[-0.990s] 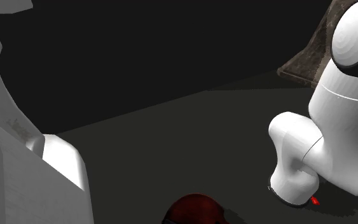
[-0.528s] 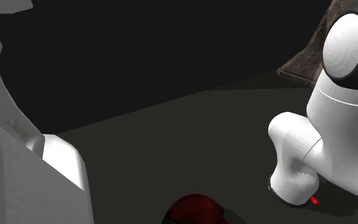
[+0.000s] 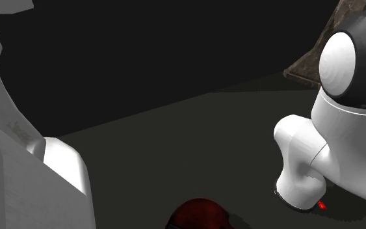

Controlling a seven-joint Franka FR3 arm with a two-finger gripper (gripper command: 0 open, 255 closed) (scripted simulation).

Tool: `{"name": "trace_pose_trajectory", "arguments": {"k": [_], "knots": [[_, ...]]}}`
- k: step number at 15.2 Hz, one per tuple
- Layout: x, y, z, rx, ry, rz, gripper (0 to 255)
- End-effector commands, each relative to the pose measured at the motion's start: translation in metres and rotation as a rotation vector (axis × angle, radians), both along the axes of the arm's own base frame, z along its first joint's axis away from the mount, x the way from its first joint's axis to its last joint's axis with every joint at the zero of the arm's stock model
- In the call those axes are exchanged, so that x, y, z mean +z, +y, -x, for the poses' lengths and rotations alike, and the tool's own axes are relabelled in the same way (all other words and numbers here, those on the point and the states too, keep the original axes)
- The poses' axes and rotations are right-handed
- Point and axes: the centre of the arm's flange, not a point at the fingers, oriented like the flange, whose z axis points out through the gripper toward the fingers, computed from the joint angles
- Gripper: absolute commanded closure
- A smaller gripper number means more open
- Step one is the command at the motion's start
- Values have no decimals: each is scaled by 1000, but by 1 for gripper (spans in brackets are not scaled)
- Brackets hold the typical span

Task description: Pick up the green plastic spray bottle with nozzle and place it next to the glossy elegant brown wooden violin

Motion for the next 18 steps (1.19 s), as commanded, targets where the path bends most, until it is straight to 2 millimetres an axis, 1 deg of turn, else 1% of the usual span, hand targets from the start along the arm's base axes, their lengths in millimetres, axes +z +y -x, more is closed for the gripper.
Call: {"name": "trace_pose_trajectory", "arguments": {"k": [1,6,7,12,15,16,18], "knots": [[-3,1,1,0,0,0,255],[-3,1,1,0,0,0,255],[-3,1,1,0,0,0,0],[-3,1,1,0,0,0,0],[37,-1,0,0,0,0,0],[47,-2,0,0,0,0,0],[47,-2,0,0,0,0,0]]}}
